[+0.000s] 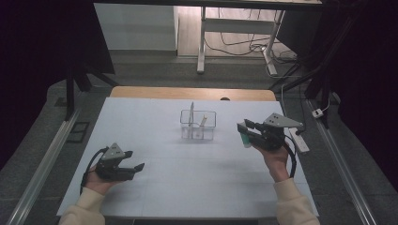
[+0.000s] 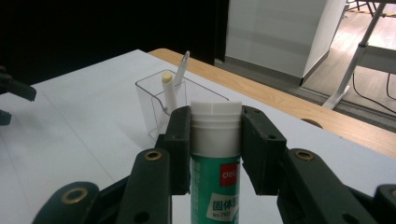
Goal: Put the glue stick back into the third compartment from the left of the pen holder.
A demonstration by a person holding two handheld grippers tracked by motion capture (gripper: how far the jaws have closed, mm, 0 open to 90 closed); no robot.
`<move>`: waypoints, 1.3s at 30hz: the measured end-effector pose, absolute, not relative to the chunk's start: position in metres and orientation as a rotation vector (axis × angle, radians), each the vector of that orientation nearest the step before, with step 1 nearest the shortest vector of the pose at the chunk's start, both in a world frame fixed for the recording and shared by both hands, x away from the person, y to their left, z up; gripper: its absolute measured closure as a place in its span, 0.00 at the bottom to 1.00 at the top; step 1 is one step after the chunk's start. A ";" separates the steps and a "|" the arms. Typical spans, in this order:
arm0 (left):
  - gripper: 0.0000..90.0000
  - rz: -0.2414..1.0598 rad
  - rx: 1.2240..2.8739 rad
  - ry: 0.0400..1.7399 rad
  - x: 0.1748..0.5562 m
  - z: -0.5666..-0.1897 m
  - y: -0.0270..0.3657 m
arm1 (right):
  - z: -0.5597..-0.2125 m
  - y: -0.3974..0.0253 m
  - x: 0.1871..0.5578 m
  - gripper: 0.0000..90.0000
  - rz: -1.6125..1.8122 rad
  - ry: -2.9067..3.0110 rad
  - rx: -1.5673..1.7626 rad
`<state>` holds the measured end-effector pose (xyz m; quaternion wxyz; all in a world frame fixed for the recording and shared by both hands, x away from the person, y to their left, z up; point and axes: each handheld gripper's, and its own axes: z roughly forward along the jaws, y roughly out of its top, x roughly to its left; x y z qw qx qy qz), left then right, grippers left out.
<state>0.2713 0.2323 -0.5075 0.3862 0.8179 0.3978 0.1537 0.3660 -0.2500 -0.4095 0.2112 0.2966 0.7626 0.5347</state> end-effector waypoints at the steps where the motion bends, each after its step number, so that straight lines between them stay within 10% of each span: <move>1: 0.33 0.391 2.084 1.012 0.271 -0.508 0.232 | -0.409 -0.249 0.367 0.72 1.482 2.117 0.824; 39: 0.33 0.390 2.078 1.014 0.271 -0.507 0.233 | -0.411 -0.214 0.385 0.72 1.540 2.115 0.796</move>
